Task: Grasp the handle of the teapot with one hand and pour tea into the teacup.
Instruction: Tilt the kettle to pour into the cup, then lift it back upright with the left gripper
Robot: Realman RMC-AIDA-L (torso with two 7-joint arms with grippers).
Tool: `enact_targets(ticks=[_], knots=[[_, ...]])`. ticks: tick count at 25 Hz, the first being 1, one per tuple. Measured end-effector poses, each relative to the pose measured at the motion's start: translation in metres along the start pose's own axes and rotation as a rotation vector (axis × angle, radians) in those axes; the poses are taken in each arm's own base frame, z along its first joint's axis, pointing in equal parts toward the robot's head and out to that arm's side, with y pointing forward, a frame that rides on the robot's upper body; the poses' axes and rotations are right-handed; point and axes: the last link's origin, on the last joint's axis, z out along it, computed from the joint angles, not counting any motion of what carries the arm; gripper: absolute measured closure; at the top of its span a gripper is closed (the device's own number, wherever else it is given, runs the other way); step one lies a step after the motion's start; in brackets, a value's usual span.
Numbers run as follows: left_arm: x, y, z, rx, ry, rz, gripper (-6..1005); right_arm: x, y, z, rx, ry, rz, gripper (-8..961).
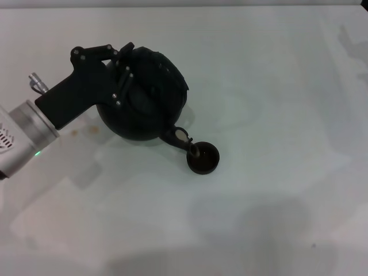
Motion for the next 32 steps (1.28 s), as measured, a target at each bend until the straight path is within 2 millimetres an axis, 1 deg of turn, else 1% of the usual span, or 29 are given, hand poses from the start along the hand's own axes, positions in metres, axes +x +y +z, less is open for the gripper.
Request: enact_targets(ticks=[9,22,32], knots=[[0.000,-0.001,0.005,-0.003,-0.003,0.044,880,0.004,0.002,-0.002,-0.002,0.010,0.008,124],[0.000,-0.006,0.019,-0.014,-0.014,0.095,885,0.004,0.002,-0.002,-0.003,0.011,0.009,123],[0.001,-0.006,0.020,-0.022,-0.011,0.099,887,0.005,0.002,-0.003,-0.001,0.011,0.010,123]])
